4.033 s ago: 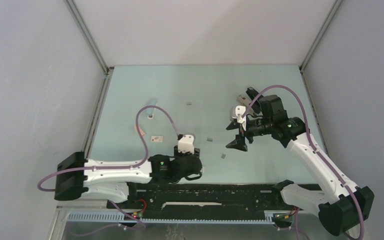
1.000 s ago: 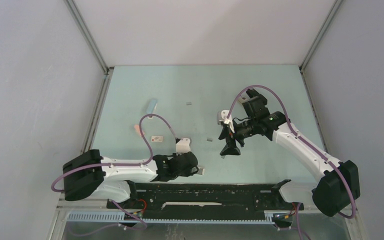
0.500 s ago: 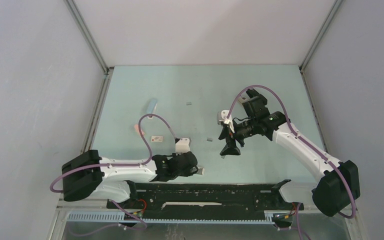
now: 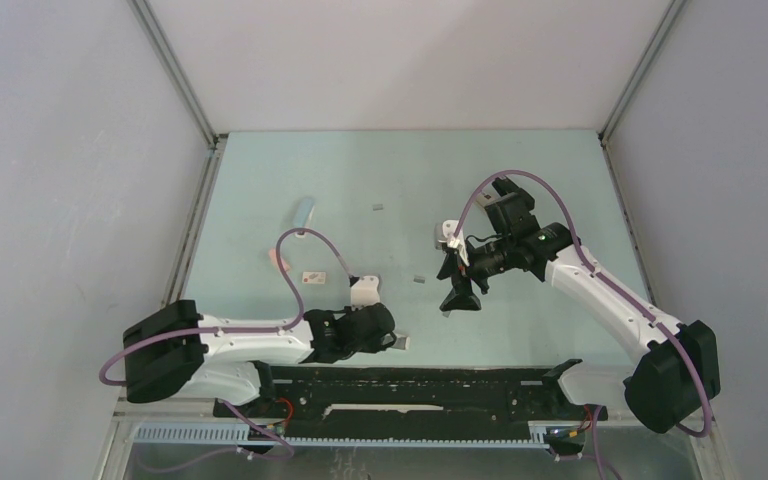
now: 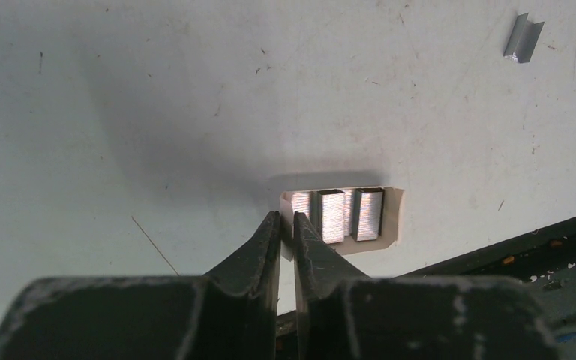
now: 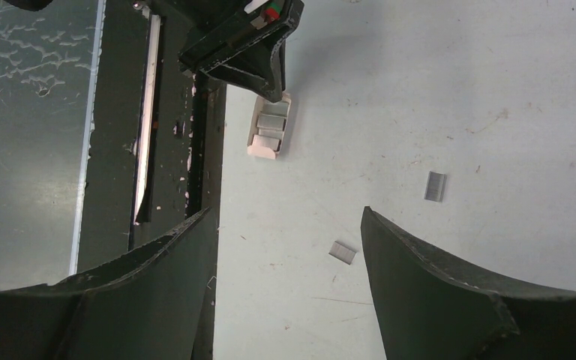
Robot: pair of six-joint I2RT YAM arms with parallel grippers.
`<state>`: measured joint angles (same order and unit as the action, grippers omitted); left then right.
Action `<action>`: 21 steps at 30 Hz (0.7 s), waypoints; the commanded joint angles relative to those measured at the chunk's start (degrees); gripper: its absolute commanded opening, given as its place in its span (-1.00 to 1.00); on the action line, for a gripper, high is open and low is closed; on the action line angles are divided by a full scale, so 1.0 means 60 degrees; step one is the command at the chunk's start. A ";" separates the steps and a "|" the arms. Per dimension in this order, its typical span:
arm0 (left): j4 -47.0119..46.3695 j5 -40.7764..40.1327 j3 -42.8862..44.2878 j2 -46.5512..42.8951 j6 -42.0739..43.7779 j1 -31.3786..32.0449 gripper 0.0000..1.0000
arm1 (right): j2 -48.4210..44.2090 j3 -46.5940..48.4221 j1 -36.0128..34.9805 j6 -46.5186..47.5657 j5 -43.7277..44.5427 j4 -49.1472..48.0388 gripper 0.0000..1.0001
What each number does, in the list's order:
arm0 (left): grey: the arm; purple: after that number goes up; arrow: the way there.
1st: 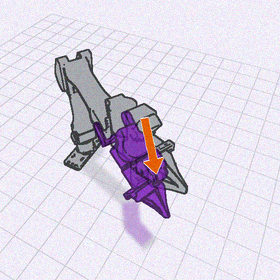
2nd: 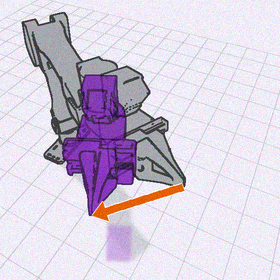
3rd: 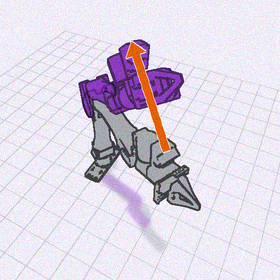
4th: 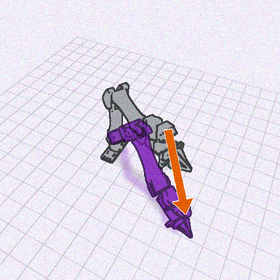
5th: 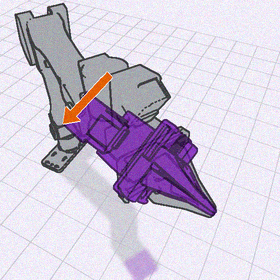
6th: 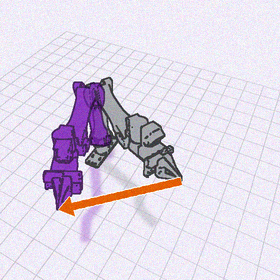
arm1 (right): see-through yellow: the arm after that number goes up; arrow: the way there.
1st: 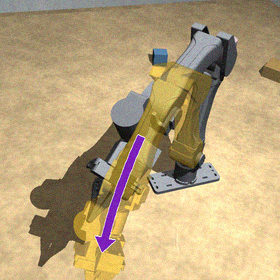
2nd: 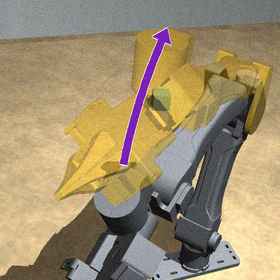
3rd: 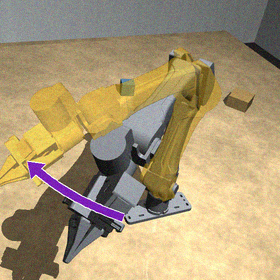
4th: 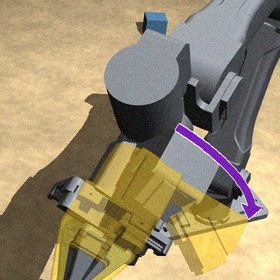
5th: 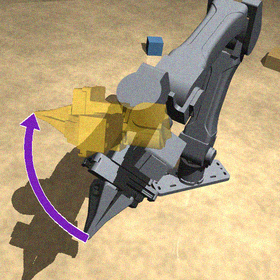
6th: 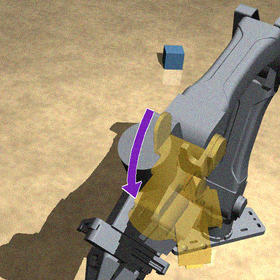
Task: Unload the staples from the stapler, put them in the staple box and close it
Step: Pick up the staple box from the center of the board.
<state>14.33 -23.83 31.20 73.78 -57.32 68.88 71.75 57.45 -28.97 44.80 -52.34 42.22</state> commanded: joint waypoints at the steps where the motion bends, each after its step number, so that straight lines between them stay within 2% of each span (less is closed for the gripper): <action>1: -0.0023 -0.0320 0.0204 -0.0077 -0.0187 0.0054 -0.76 | -0.0202 -0.0021 -0.0099 0.0050 -0.0005 -0.0029 0.60; 5: -0.0004 -0.0327 0.0220 -0.0066 -0.0175 0.0049 -0.98 | -0.0206 -0.0010 -0.0087 0.0057 0.0007 -0.0036 0.60; 14: 0.0129 -0.0582 0.0327 -0.0109 -0.0149 0.0060 -1.00 | -0.0210 -0.0002 -0.0086 0.0049 0.0022 -0.0036 0.60; 21: 0.1874 -0.1957 0.1502 -0.0088 0.0318 0.0301 -1.00 | -0.0224 -0.0013 -0.0095 0.0049 0.0044 -0.0049 0.60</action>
<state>19.49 -28.18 33.17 73.76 -57.32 69.71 71.75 57.45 -28.97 44.80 -52.31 42.22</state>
